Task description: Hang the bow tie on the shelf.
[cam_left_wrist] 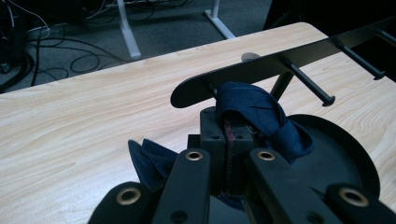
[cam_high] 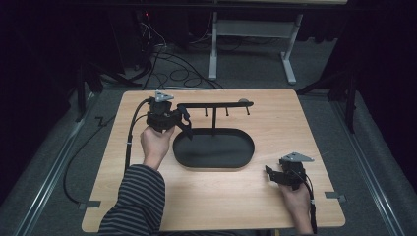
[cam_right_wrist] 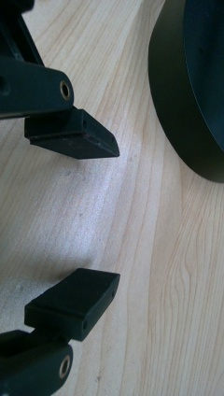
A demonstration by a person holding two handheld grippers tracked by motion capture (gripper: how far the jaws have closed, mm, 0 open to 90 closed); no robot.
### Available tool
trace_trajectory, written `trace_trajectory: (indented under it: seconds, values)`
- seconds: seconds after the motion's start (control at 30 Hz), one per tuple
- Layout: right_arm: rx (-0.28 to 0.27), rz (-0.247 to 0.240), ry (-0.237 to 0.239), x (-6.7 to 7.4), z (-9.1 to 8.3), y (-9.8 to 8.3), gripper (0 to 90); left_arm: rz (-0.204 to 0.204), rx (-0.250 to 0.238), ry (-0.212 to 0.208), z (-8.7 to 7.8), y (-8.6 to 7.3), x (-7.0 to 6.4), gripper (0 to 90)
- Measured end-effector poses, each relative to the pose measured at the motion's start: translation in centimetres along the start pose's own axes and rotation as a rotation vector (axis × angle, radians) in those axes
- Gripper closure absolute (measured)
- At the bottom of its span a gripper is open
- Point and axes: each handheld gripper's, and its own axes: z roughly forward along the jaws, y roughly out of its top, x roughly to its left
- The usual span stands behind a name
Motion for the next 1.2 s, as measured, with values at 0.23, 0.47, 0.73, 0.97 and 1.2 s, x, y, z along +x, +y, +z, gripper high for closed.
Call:
trace_trajectory:
  seconds: [0.23, 0.47, 0.73, 0.97, 1.2]
  values:
    - [0.0, 0.003, 0.002, 0.0, 0.0, 0.0, 35.2, 0.024, -0.023, 0.004, -0.5, 0.0, -0.7, 89.1]
    - [0.0, 0.003, 0.002, 0.0, 0.0, 0.0, 35.1, 0.025, -0.006, 0.049, -0.4, 0.3, -1.0, 89.1]
    - [0.0, -0.001, 0.002, 0.0, 0.0, 0.0, 35.1, 0.008, 0.003, 0.065, 0.4, 0.6, -0.9, 89.1]
    - [0.0, -0.001, 0.004, 0.0, 0.0, 0.0, 35.1, 0.023, 0.028, 0.085, 0.8, -0.1, -0.9, 89.1]
    - [0.0, -0.002, 0.004, 0.0, 0.0, 0.0, 35.1, 0.023, 0.043, 0.085, 1.3, -0.9, -0.6, 89.0]
